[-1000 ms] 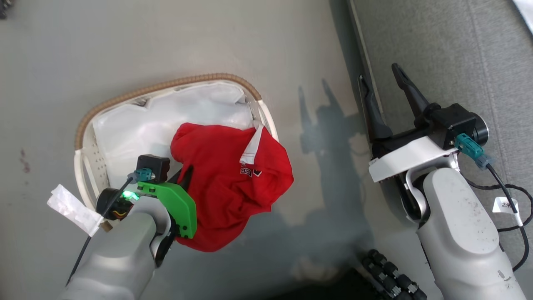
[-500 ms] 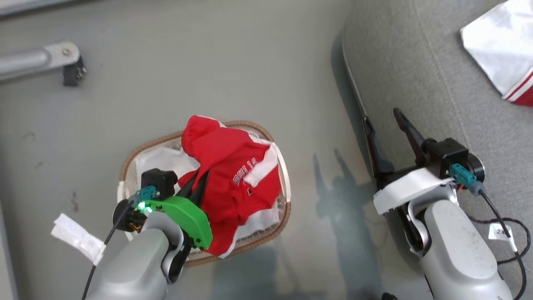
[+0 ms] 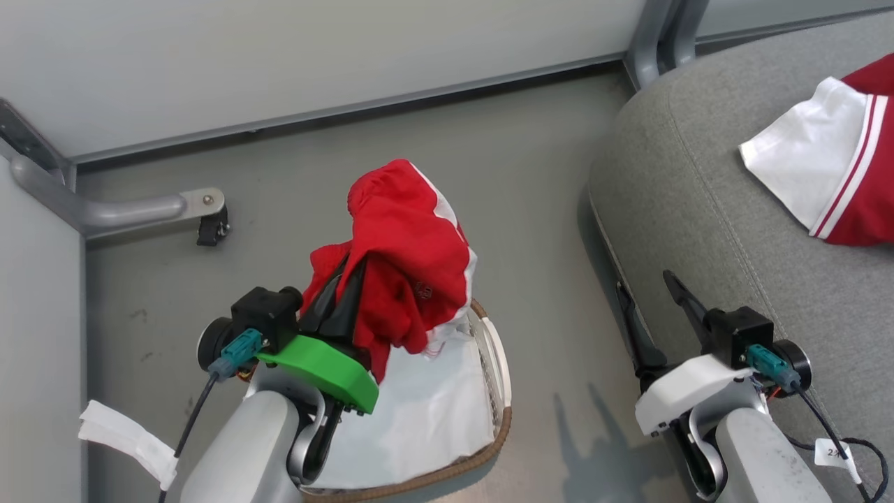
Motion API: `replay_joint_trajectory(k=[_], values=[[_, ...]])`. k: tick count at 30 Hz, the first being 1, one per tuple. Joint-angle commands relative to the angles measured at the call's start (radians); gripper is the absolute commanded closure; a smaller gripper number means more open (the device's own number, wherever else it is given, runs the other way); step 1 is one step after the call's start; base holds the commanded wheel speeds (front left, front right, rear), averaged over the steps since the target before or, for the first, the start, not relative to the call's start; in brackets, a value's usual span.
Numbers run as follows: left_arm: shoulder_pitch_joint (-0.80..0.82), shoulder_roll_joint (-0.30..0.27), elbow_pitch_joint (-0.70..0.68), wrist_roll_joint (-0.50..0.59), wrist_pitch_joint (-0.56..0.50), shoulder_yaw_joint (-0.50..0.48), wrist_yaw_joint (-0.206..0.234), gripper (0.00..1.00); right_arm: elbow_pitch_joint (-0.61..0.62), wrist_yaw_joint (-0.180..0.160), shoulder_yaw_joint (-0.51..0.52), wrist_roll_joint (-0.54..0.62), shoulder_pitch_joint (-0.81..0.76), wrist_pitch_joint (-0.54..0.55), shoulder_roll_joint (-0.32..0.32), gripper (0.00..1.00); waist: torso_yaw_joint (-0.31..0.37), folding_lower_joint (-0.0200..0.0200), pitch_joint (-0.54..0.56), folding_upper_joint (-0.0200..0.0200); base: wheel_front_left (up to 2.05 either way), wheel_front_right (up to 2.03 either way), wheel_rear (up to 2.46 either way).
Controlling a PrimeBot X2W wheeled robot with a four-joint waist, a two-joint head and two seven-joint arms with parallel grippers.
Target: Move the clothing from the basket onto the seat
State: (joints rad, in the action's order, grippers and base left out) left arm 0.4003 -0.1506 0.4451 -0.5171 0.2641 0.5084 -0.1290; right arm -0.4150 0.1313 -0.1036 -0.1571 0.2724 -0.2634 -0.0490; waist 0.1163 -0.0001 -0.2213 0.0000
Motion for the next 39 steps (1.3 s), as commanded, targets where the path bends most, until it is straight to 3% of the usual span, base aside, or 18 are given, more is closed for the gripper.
replay_joint_trajectory(k=[1, 8, 13, 22, 33, 35, 36, 39], values=[[-0.028, 0.011, -0.027, 0.024, 0.000, -0.015, -0.002, 1.00, -0.007, -0.001, -0.004, 0.001, -0.029, -0.002, -0.004, 0.00, -0.023, 0.0001, 0.080, 0.0000, 0.00, 0.00, 0.00], [-0.079, 0.048, -0.136, 0.084, 0.000, -0.055, -0.002, 1.00, -0.024, -0.001, -0.064, 0.006, -0.086, -0.002, -0.004, 0.00, -0.028, 0.0001, 0.148, 0.0000, 0.00, 0.00, 0.00], [-0.097, 0.056, -0.169, 0.101, 0.000, -0.051, -0.002, 1.00, 0.007, -0.001, -0.197, 0.028, -0.082, -0.002, -0.004, 0.00, -0.036, 0.0001, 0.168, 0.0000, 0.00, 0.00, 0.00], [-0.100, 0.068, -0.185, 0.108, 0.000, -0.005, -0.002, 1.00, 0.027, -0.001, -0.432, 0.021, 0.078, -0.002, -0.025, 0.00, -0.074, 0.0001, 0.170, 0.0000, 0.00, 0.00, 0.00], [-0.063, 0.079, -0.192, 0.081, 0.000, 0.115, -0.002, 1.00, -0.137, -0.001, -0.448, 0.145, 0.211, -0.002, -0.005, 0.01, -0.142, 0.0001, 0.157, 0.0000, 0.00, 0.00, 0.00], [-0.057, 0.081, -0.193, 0.072, 0.000, 0.134, -0.002, 1.00, -0.163, -0.001, -0.447, 0.123, 0.214, -0.002, -0.004, 0.77, -0.156, 0.0001, 0.156, 0.0000, 0.00, 0.00, 0.00], [-0.055, 0.082, -0.192, 0.067, 0.000, 0.144, -0.002, 1.00, -0.162, -0.001, -0.448, 0.102, 0.213, -0.002, -0.003, 1.00, -0.163, 0.0001, 0.155, 0.0000, 0.00, 0.00, 0.00], [-0.052, 0.079, -0.186, 0.058, 0.000, 0.153, -0.002, 1.00, -0.152, -0.001, -0.451, 0.062, 0.208, -0.002, -0.004, 1.00, -0.174, 0.0001, 0.151, 0.0000, 0.00, 0.00, 0.00]])
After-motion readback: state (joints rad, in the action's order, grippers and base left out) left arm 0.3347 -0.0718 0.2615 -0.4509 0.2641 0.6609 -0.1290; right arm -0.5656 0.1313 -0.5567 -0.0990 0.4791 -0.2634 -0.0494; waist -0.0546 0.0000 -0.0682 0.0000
